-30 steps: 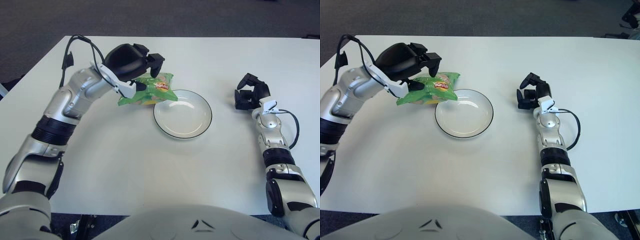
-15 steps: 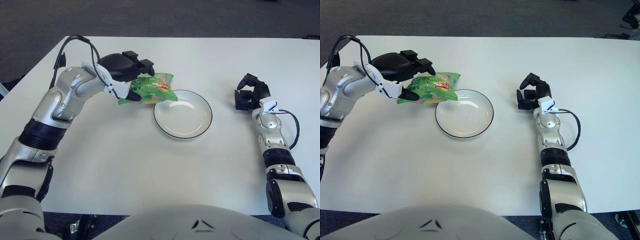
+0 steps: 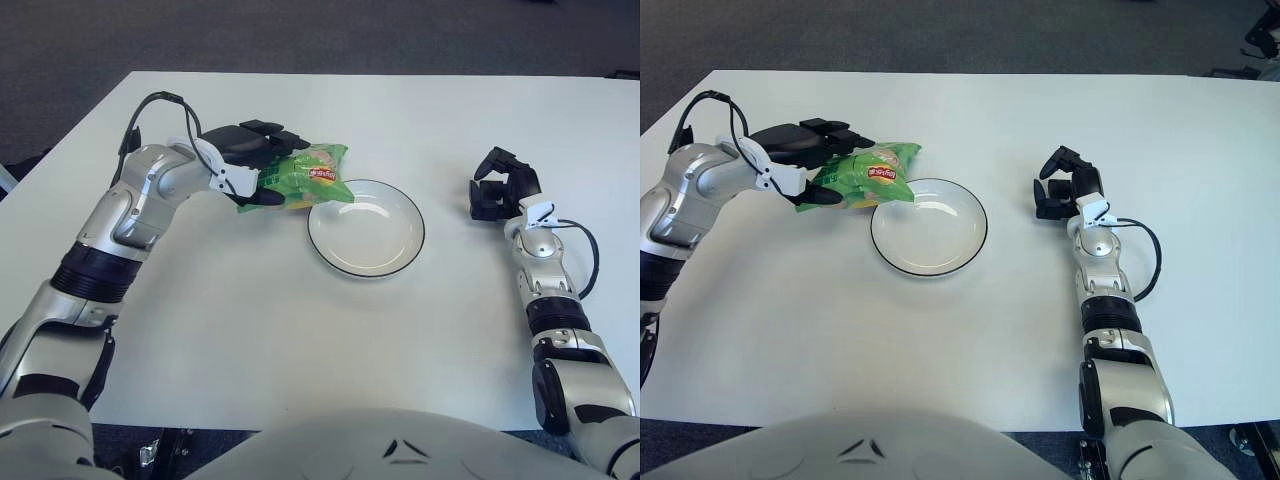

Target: Put the snack into the plate.

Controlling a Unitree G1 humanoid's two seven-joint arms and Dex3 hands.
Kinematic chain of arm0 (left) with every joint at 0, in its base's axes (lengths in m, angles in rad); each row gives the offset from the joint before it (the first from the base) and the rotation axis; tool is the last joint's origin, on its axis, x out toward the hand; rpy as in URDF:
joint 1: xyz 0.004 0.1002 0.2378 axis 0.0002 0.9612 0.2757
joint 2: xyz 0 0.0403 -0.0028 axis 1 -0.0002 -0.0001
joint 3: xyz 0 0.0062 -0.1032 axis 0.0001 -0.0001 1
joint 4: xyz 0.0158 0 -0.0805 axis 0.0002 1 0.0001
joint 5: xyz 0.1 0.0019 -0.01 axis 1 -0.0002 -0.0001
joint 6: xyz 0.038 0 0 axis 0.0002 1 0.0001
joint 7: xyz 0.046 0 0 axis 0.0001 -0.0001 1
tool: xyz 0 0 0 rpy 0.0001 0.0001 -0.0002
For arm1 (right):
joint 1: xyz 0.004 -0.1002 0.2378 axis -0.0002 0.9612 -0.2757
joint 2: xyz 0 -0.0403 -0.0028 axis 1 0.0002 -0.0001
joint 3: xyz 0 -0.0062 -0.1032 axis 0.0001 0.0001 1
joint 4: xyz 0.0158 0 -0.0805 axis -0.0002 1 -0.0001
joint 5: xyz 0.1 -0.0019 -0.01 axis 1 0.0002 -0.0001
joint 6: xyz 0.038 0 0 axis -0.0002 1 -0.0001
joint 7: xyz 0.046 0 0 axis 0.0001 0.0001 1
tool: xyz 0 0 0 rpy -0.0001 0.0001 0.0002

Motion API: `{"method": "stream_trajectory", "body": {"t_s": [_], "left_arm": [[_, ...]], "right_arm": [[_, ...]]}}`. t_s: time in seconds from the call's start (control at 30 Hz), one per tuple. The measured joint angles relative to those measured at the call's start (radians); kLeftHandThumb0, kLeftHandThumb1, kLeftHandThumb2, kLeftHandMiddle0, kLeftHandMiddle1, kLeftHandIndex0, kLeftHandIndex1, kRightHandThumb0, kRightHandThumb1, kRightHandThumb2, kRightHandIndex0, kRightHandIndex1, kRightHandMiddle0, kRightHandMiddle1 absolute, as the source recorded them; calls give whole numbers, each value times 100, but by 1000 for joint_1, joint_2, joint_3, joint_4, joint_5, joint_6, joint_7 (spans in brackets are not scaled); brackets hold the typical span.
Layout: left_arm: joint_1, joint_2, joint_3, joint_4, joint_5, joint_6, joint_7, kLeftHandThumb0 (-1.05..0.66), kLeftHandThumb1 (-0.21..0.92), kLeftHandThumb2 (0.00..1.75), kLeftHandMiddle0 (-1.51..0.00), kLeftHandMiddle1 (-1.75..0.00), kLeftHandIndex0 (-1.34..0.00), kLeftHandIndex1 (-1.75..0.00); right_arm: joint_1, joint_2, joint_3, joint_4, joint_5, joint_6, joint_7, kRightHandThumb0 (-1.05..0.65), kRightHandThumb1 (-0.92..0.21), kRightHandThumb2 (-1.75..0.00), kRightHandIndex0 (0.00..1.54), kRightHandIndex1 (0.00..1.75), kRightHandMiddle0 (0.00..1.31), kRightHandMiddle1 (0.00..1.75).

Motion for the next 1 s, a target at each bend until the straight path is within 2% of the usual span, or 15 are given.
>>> {"method": "stream_trajectory", "body": {"t_s": [0.13,0.63,1.0], "left_arm": [[3,-15,-4,16,1,-6,10,-105,92,66,0,0,0,-11],[12,-81,-8,170,20,-144,196,-105,92,47,0,0,0,0],[-6,-211,-94,388,119,-179,407,-105,92,38,0,0,0,0]], "right_arm": [[0,0,0,0,0,0,0,-52,-22,-144,132,175,70,175],[7,-1,2,-12,-5,-14,1,-52,-22,-144,132,175,70,175],[20,-3,5,-31,-8,-15,10,-52,-22,-144,131,175,70,175]]}}
